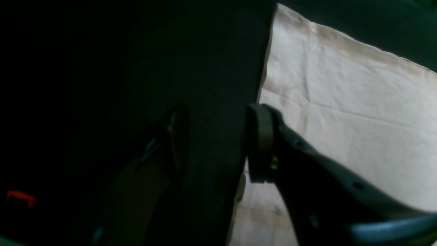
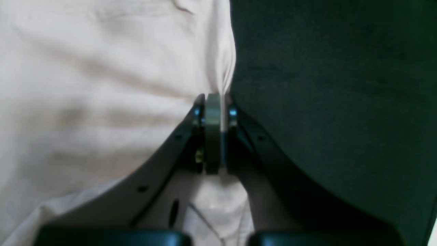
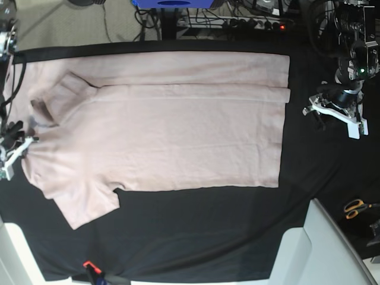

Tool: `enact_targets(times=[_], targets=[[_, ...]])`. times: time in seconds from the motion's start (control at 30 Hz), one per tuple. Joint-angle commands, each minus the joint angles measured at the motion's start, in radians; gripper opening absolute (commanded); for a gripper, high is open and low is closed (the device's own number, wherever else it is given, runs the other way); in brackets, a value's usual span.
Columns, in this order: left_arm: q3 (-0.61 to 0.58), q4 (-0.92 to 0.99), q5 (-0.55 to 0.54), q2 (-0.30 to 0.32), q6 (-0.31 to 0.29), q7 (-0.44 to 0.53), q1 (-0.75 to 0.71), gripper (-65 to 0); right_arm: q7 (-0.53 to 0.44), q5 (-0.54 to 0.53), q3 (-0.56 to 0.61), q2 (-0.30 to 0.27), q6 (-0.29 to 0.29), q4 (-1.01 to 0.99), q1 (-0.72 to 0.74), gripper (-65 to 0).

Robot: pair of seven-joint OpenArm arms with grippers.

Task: Fold the T-shirt properly
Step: 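Grasp the sleeve corner with the right gripper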

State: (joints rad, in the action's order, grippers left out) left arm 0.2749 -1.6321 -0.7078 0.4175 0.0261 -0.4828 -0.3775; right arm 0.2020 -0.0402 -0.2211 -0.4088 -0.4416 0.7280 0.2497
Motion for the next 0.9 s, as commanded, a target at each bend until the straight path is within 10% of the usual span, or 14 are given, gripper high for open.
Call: enact_targets(times=[0.0,0.6,0.87], targets=[[0.008,-0.015,-0.005,0.017,-0.002,0.022,0.005,-39.0,0.004,-0.008,-0.031,-0.012,-0.004,0.057,0.000,-64.4],[0.008,-0.015,-0.005,0.016,-0.002,0.022,0.007,-39.0,0.454,-0.007,-0.133,0.116,-0.006,0.560,-0.234,-63.2],[0.008,-0.015,-0.005,0.016,-0.002,0.022,0.007,-39.0,0.546,-0.005,-0.166,0.113,-0.006,0.658,-0.235,-29.4]])
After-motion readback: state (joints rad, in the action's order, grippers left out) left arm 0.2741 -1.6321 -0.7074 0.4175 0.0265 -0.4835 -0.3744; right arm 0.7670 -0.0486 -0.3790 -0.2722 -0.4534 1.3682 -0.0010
